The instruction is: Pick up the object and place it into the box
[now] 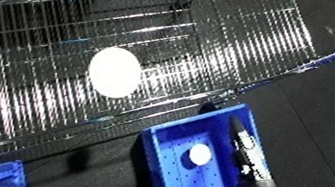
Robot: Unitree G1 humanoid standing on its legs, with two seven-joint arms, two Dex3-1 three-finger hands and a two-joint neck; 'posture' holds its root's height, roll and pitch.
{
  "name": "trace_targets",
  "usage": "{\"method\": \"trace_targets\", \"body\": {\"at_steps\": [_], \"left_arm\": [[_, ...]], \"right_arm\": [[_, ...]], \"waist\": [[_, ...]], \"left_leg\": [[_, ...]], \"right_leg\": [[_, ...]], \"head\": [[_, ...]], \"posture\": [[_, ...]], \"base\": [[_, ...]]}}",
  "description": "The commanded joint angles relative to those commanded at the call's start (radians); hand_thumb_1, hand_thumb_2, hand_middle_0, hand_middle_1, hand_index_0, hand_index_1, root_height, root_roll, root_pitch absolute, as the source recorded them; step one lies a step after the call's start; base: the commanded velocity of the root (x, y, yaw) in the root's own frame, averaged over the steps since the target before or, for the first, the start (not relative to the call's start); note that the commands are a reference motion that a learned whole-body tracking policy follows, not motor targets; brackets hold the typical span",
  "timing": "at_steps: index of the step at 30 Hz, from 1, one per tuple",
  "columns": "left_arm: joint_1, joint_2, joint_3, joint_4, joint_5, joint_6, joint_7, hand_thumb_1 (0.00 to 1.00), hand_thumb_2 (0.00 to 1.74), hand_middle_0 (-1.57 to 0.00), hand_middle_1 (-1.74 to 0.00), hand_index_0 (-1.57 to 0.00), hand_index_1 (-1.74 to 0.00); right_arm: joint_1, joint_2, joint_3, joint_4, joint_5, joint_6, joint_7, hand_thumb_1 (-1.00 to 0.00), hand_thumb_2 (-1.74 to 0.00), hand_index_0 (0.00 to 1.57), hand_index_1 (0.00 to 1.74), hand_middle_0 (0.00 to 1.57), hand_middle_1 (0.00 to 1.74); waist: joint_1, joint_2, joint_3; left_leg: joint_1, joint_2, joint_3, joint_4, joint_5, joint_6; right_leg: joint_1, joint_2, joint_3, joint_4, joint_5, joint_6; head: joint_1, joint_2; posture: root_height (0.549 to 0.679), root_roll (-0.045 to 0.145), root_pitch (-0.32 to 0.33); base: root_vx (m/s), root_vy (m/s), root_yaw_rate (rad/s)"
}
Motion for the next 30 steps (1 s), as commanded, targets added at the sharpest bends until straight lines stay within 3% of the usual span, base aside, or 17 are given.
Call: {"method": "trace_targets", "body": {"at_steps": [1, 3, 4, 6, 7, 9, 10, 11, 14, 23, 30], "left_arm": [[0.000, 0.000, 0.000, 0.000, 0.000, 0.000, 0.000, 0.00, 0.00, 0.00, 0.00, 0.00, 0.00], [-0.006, 0.003, 0.001, 0.002, 0.005, 0.007, -0.002, 0.00, 0.00, 0.00, 0.00, 0.00, 0.00], [-0.013, 0.007, -0.001, 0.002, 0.011, 0.016, -0.004, 0.00, 0.00, 0.00, 0.00, 0.00, 0.00], [-0.017, 0.010, -0.004, 0.001, 0.015, 0.022, -0.005, 0.00, 0.00, 0.00, 0.00, 0.00, 0.00], [-0.022, 0.014, -0.011, -0.002, 0.021, 0.032, -0.004, 0.00, 0.00, 0.00, 0.00, 0.00, 0.00], [-0.024, 0.015, -0.017, -0.003, 0.023, 0.037, -0.003, 0.00, 0.00, 0.00, 0.00, 0.00, 0.00], [-0.029, 0.019, -0.028, -0.006, 0.026, 0.045, -0.002, 0.00, 0.00, 0.00, 0.00, 0.00, 0.00], [-0.029, 0.019, -0.028, -0.006, 0.026, 0.045, -0.002, 0.00, 0.00, 0.00, 0.00, 0.00, 0.00], [-0.044, 0.025, -0.056, -0.013, 0.029, 0.064, -0.004, 0.00, 0.00, 0.00, 0.00, 0.00, 0.00], [-0.069, 0.037, -0.125, -0.032, 0.023, 0.088, -0.024, 0.00, 0.00, 0.00, 0.00, 0.00, 0.00], [-0.075, 0.036, -0.157, -0.061, 0.011, 0.080, -0.028, 0.00, 0.00, 0.00, 0.00, 0.00, 0.00]], "right_arm": [[0.000, 0.000, 0.000, 0.000, 0.000, 0.000, 0.000, 0.00, 0.00, 0.00, 0.00, 0.00, 0.00], [-0.032, -0.019, 0.002, -0.027, -0.012, 0.052, 0.007, 0.00, 0.00, 0.00, 0.00, 0.00, 0.00], [-0.072, -0.038, 0.013, -0.031, -0.023, 0.102, 0.015, 0.00, 0.00, 0.00, 0.00, 0.00, 0.00], [-0.098, -0.049, 0.022, -0.028, -0.026, 0.131, 0.017, 0.00, 0.00, 0.00, 0.00, 0.00, 0.00], [-0.145, -0.066, 0.041, -0.017, -0.029, 0.178, 0.016, 0.00, 0.00, 0.00, 0.00, 0.00, 0.00], [-0.172, -0.074, 0.051, -0.007, -0.024, 0.205, 0.016, 0.00, 0.00, 0.00, 0.00, 0.00, 0.00], [-0.221, -0.086, 0.067, 0.016, -0.016, 0.253, 0.018, 0.00, 0.00, 0.00, 0.00, 0.00, 0.00], [-0.221, -0.086, 0.067, 0.016, -0.016, 0.253, 0.018, 0.00, 0.00, 0.00, 0.00, 0.00, 0.00], [-0.319, -0.103, 0.108, 0.094, 0.011, 0.323, 0.031, 0.00, 0.00, 0.00, 0.00, 0.00, 0.00], [-0.541, -0.115, 0.204, 0.316, 0.061, 0.371, 0.023, 0.00, 0.00, 0.00, 0.00, 0.00, 0.00], [-0.662, -0.120, 0.256, 0.429, 0.038, 0.380, 0.021, 0.00, 0.00, 0.00, 0.00, 0.00, 0.00]], "waist": [[0.000, 0.000, 0.000], [0.005, 0.000, -0.003], [0.013, -0.001, -0.005], [0.018, -0.001, -0.006], [0.029, 0.000, -0.009], [0.035, 0.001, -0.010], [0.047, 0.003, -0.012], [0.047, 0.003, -0.012], [0.071, 0.014, -0.015], [0.119, 0.046, -0.008], [0.132, 0.064, 0.007]], "left_leg": [[0.000, 0.000, 0.000, 0.000, 0.000, 0.0000], [-0.002, 0.001, 0.001, -0.003, 0.003, -0.0031], [-0.004, 0.002, -0.001, -0.004, 0.005, -0.0060], [-0.005, 0.002, -0.002, -0.004, 0.006, -0.0073], [-0.006, 0.002, -0.005, -0.004, 0.008, -0.0090], [-0.006, 0.002, -0.007, -0.004, 0.009, -0.0096], [-0.007, 0.001, -0.010, -0.005, 0.011, -0.0105], [-0.007, 0.001, -0.010, -0.005, 0.011, -0.0105], [-0.012, -0.005, -0.019, 0.000, 0.013, -0.0105], [-0.032, -0.022, -0.031, 0.022, 0.010, -0.0067], [-0.045, -0.037, -0.036, 0.038, 0.004, -0.0040]], "right_leg": [[0.000, 0.0000, 0.000, 0.000, 0.000, 0.0000], [0.000, -0.0008, -0.002, -0.005, 0.001, -0.0001], [0.001, -0.0027, -0.006, -0.008, 0.002, -0.0004], [0.001, -0.0041, -0.008, -0.010, 0.003, -0.0012], [0.003, -0.0069, -0.013, -0.011, 0.002, -0.0030], [0.004, -0.0084, -0.016, -0.011, 0.002, -0.0044], [0.007, -0.0112, -0.021, -0.011, 0.001, -0.0067], [0.007, -0.0112, -0.021, -0.011, 0.001, -0.0067], [0.007, -0.0192, -0.031, -0.005, -0.002, -0.0127], [-0.006, -0.0411, -0.046, 0.026, -0.012, -0.0261], [-0.020, -0.0480, -0.047, 0.043, -0.015, -0.0315]], "head": [[0.000, 0.000], [0.007, -0.008], [0.015, -0.018], [0.021, -0.021], [0.033, -0.031], [0.043, -0.037], [0.057, -0.042], [0.057, -0.042], [0.096, -0.054], [0.178, -0.069], [0.218, -0.071]], "posture": [[0.653, 0.040, 0.060], [0.654, 0.040, 0.063], [0.654, 0.041, 0.064], [0.654, 0.041, 0.064], [0.654, 0.042, 0.063], [0.654, 0.042, 0.062], [0.655, 0.043, 0.061], [0.655, 0.043, 0.061], [0.654, 0.046, 0.058], [0.652, 0.057, 0.051], [0.651, 0.064, 0.051]], "base": [[0.010, -0.005, 0.022], [0.012, -0.012, 0.045], [0.017, -0.023, 0.061], [0.021, -0.025, 0.062], [0.030, -0.025, 0.062], [0.033, -0.023, 0.066], [0.028, -0.012, 0.076], [0.028, -0.012, 0.076], [0.030, -0.007, 0.106], [0.022, 0.005, 0.093], [0.022, 0.018, 0.057]]}}
